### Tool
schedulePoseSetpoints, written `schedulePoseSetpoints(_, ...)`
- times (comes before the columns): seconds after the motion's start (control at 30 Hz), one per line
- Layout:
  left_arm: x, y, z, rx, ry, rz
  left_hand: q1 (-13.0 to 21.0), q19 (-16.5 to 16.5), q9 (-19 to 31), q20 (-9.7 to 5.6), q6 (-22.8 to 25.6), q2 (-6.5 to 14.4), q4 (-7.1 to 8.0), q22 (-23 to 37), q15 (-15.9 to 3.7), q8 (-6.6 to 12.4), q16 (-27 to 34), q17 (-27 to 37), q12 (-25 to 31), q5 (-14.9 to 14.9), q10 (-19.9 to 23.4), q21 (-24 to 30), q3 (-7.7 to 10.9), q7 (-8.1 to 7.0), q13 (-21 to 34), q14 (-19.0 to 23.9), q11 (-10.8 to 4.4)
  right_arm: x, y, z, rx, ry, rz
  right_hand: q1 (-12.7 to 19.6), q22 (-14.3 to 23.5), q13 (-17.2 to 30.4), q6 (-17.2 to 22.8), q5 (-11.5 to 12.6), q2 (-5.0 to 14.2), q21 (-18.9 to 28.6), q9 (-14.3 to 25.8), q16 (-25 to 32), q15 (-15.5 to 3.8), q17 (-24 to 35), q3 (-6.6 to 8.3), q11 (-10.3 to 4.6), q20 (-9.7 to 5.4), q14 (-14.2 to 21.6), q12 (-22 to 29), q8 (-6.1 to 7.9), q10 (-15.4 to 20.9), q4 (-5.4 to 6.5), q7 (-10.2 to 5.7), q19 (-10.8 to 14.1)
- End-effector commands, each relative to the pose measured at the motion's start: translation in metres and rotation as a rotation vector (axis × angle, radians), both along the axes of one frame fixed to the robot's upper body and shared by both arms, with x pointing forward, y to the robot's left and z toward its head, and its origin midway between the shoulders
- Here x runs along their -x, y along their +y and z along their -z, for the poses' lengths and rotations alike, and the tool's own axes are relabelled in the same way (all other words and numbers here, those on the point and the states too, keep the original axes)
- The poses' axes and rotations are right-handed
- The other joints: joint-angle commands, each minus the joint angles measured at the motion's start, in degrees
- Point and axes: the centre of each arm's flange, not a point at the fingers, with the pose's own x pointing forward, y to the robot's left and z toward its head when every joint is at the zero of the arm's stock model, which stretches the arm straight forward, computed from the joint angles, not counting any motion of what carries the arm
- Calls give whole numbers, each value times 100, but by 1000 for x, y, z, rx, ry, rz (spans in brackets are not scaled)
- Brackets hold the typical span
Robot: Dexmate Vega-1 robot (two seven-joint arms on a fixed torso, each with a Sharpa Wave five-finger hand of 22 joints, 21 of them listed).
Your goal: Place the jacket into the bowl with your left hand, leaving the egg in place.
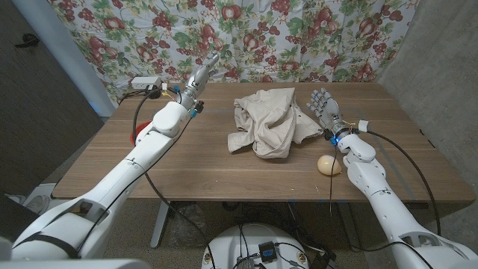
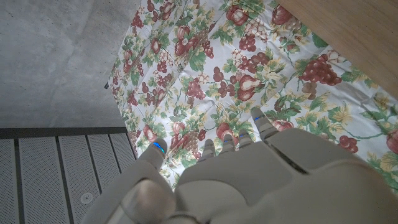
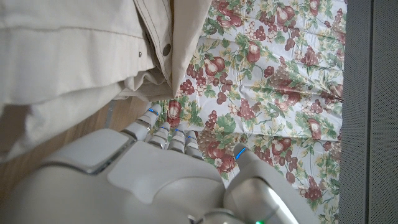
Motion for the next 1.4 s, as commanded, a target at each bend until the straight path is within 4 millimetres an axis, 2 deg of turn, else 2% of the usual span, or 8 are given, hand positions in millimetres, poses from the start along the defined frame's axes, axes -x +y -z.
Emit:
schedulePoseSetpoints(0.03, 14, -10, -20, -87, -39, -20, 72, 27, 28, 5, 2, 120, -26, 7, -13, 1, -11, 15, -29, -21, 9, -37, 17, 6, 33, -17, -1, 9, -1, 1, 2, -10, -2, -12, 25, 20, 30, 30, 431, 36, 10, 25, -222, 14, 56, -46, -524, -25, 18, 23, 15, 5, -43, 32)
schedulePoseSetpoints(0.47, 23, -18, -37, -134, -72, -39, 86, 26, 28, -2, 4, 107, -45, 9, -15, -13, -17, 18, -43, -35, 9, -53, 25, 5, 34, -26, -8, 16, 0, 0, -5, -24, -9, -7, 25, 20, 34, 28, 426, 37, 10, 25, -205, 13, 79, -39, -508, -20, 19, 23, 23, 0, -34, 35)
schedulePoseSetpoints(0.73, 25, -33, -53, -208, -87, -58, 91, 28, 28, -2, 9, 101, -53, 9, -24, -17, -18, 20, -50, -40, 10, -61, 28, 9, 34, -26, -6, 18, -2, 1, -3, -32, -8, -9, 25, 20, 34, 25, 420, 36, 11, 25, -208, 13, 90, -42, -513, -20, 18, 22, 21, 0, -41, 31)
schedulePoseSetpoints(1.4, 34, -62, -76, -363, -156, -96, 93, 32, 30, -13, 18, 86, -63, 12, -39, -26, -23, 25, -68, -51, 6, -82, 30, 26, 35, -43, 5, 22, -5, 0, -8, -54, -12, -13, 26, 19, 37, 20, 413, 36, 11, 26, -211, 14, 114, -46, -512, -17, 20, 22, 33, 0, -40, 30)
